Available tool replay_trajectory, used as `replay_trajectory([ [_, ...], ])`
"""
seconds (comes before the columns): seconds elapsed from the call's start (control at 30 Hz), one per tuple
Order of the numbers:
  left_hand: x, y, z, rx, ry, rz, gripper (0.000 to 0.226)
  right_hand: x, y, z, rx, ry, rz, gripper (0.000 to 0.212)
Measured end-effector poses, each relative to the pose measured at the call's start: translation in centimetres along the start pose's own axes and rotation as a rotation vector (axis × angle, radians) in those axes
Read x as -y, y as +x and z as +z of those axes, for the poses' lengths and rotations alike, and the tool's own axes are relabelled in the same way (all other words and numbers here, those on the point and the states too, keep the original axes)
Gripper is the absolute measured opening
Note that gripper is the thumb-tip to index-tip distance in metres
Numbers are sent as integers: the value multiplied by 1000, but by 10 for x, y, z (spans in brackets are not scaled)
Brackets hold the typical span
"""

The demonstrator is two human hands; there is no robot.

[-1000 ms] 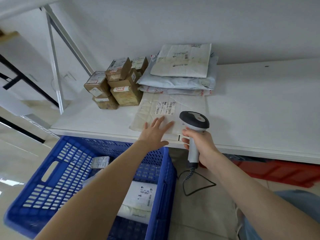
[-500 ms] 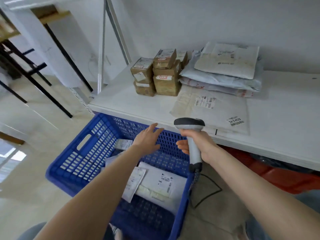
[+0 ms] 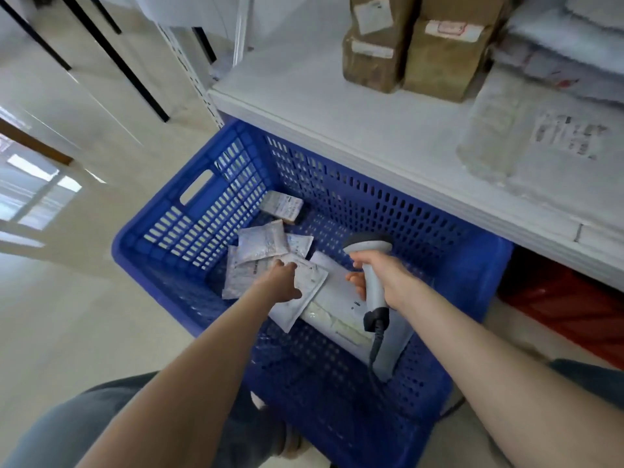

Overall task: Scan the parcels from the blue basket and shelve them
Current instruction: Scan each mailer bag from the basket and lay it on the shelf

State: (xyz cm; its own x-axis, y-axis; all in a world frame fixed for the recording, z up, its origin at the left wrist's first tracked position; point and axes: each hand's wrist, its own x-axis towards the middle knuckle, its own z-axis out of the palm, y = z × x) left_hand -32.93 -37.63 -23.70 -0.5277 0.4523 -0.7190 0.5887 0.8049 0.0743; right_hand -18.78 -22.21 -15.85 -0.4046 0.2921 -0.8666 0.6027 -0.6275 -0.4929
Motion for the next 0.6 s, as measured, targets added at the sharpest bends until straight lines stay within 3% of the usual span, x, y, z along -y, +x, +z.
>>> replay_trajectory([
  [0.37, 60, 93, 59, -22, -409, -288, 110, -51, 95, 17, -51, 133, 131, 18],
  [0.53, 70, 117, 79, 105, -424, -366, 142, -64, 109, 16, -43, 91, 124, 19],
  [0.6, 69, 123, 88, 151, -430, -389, 141, -65, 111, 14, -42, 104, 119, 19],
])
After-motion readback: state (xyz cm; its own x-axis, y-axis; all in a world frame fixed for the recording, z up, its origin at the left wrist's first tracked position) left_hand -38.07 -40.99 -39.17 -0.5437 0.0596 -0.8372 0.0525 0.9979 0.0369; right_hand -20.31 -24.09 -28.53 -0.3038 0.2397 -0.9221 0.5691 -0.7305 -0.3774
